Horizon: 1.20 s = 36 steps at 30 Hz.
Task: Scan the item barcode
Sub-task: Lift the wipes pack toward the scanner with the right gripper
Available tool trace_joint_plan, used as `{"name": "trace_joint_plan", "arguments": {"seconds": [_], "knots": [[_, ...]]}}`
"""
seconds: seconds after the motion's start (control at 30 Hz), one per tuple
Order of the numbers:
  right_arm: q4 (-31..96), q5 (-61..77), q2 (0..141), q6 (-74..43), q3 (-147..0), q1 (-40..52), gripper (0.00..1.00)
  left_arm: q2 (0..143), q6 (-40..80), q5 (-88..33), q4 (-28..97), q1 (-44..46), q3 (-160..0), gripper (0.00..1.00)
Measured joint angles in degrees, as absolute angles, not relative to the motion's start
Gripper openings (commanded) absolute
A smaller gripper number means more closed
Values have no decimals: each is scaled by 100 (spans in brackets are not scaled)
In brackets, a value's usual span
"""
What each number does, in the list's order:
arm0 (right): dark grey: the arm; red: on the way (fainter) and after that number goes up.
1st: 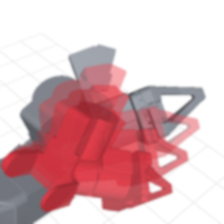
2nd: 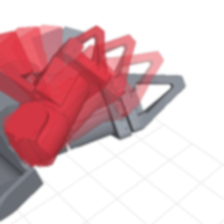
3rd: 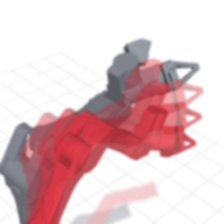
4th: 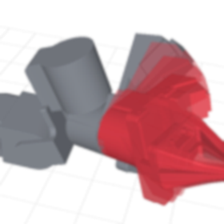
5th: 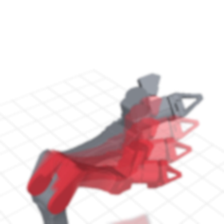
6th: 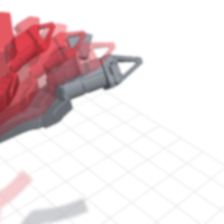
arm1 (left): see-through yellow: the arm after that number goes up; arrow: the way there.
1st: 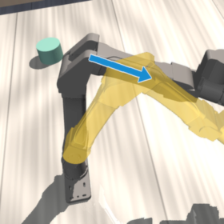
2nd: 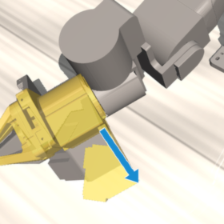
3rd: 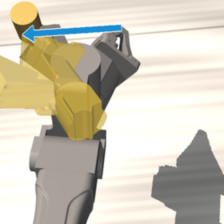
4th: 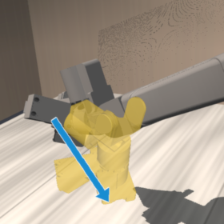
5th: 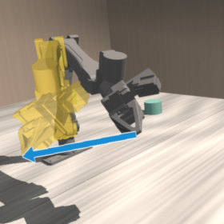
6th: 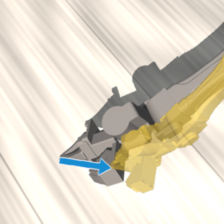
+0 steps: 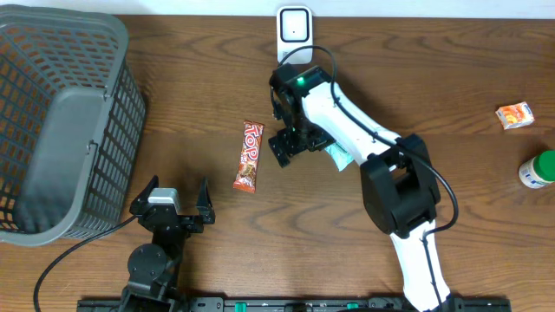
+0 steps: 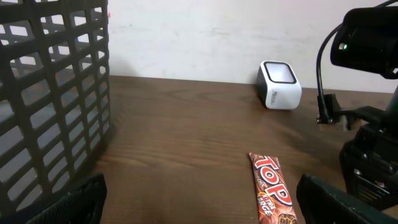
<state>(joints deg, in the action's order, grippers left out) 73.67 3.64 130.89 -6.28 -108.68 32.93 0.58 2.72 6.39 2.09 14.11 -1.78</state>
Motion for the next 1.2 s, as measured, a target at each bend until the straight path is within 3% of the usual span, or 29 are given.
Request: {"name": "trace_joint_plan", "arguments": {"seconds": [0.2,0.3,0.53,0.6,0.67,0.9,1.03,1.2], "knots": [[7664,-996,13089,-727,-11098,3417,99,58,272,639,209,1411,-178,98],[7500,-1640,13089,-744,-11096,3481,86,58,272,639,209,1411,-178,98],[6923,-2694,13089,-764,-10696,3516,84,58,272,639,209,1411,-178,98],[6713,-2797,13089,-760,-10355,3516,61,58,270,639,209,1411,-178,98],[6490,-2847,13091,-746,-10001,3518,3,58,270,639,209,1411,-178,98],[5927,-3500,12947,-576,-9421,3573,1,58,272,639,209,1411,-178,98],[6659,-3118,13002,-471,-9701,3575,1,58,272,639,211,1411,-178,98],[8482,480,13161,913,-11356,3376,1,60,272,639,211,1411,-178,98]]}}
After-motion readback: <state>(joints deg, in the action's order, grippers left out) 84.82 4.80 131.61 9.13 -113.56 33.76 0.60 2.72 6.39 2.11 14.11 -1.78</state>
